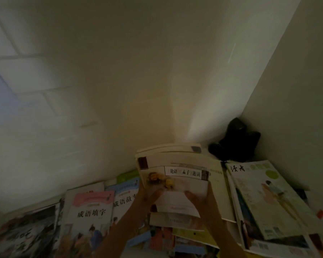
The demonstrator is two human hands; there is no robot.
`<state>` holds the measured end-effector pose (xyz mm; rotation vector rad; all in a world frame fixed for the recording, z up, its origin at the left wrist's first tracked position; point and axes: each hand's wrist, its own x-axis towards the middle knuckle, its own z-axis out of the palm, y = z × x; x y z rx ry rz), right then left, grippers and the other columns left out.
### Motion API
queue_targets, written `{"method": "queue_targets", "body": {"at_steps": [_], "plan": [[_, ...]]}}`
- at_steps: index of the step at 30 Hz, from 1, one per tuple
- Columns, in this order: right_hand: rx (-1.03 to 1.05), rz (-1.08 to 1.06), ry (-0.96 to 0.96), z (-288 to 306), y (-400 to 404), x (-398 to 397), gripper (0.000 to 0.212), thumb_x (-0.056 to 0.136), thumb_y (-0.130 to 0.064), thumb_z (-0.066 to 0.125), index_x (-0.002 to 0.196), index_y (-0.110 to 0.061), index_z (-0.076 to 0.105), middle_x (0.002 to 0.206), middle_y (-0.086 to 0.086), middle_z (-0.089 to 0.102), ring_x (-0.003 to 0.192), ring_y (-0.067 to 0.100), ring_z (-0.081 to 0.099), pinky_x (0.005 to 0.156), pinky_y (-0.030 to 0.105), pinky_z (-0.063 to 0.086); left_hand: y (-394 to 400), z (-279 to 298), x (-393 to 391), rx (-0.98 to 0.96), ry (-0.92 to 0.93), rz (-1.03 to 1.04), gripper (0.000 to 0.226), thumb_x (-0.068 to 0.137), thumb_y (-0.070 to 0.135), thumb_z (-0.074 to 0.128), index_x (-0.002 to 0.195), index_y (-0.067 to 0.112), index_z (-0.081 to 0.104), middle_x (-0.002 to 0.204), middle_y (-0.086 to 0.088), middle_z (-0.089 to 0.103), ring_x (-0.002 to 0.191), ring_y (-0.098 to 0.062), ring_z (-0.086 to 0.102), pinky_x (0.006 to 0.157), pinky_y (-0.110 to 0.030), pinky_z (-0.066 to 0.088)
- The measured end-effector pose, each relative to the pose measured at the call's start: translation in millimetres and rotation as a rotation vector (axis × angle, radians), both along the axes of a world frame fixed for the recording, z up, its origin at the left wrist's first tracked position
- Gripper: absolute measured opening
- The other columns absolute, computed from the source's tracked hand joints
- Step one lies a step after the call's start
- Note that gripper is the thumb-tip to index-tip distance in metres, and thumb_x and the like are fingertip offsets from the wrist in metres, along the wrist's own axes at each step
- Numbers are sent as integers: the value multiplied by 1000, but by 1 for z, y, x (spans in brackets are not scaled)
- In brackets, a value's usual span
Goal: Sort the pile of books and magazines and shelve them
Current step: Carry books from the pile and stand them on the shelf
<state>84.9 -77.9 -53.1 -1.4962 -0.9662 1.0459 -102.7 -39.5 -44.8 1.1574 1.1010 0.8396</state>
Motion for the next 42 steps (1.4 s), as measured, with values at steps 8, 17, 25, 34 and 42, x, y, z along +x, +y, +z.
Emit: {"method": "queue_targets", "body": {"at_steps": [8,17,25,34,42], "plan": [[-55,179,97,36,-15,-90,36,82,-20,68,116,-21,56,104,2,68,84,14,67,56,16,53,-49,36,-90,-4,148,409,45,76,27,71,114,23,47,102,3,61,87,-16,64,63,-26,57],[40,386,73,113,-60,-261,30,78,-23,73,103,-21,56,97,2,67,77,8,60,56,17,45,-149,113,-255,182,259,740,49,67,48,75,105,33,49,98,9,61,87,-11,63,72,-29,56],[314,517,169,199,-123,-368,26,76,-18,73,85,-35,56,83,-17,63,63,-11,62,48,6,45,-233,209,-357,440,231,848,54,67,34,72,115,26,51,101,9,63,85,-8,64,57,-17,54],[693,671,227,335,-163,-412,26,69,-26,73,88,-35,59,74,-26,68,68,-4,66,51,9,48,-295,330,-395,844,214,975,53,63,34,72,113,30,56,94,13,69,84,1,67,60,-13,52],[1082,690,297,494,-157,-464,17,77,-27,73,91,-28,64,78,-18,70,72,-6,66,58,11,49,-292,488,-449,1192,241,917,56,74,33,70,124,15,52,111,2,68,97,-9,67,78,-25,55]]}}
